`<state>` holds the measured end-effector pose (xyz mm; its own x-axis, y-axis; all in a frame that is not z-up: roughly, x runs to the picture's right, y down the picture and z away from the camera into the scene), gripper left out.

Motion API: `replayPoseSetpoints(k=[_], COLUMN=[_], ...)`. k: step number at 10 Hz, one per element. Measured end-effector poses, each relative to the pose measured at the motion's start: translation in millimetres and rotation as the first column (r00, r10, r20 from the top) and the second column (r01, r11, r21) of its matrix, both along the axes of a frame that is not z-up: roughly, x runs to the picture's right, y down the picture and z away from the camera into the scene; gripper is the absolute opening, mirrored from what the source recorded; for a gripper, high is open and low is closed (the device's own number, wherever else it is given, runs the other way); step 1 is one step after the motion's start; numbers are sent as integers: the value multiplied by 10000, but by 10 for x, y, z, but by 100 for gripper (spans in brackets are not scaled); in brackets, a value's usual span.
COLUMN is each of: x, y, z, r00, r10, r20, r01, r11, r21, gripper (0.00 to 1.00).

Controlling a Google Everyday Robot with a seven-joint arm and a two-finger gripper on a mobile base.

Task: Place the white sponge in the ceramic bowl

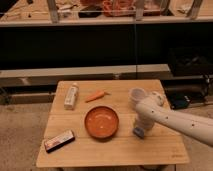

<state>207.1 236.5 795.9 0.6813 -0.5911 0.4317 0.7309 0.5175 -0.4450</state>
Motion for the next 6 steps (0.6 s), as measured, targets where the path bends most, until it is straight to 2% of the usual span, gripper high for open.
replayPoseSetpoints(k=[1,3,5,6], x=[-22,-102,-231,-270], y=[5,7,-68,-159], z=[1,138,163,112], r00=[10000,10000,9998,9995], r10=[42,-25,-207,-315], r20=[43,-48,-36,-92], r01=[-42,25,208,317], r11=[10000,10000,9996,9992], r21=[-22,88,187,230], gripper=[23,3,0,0])
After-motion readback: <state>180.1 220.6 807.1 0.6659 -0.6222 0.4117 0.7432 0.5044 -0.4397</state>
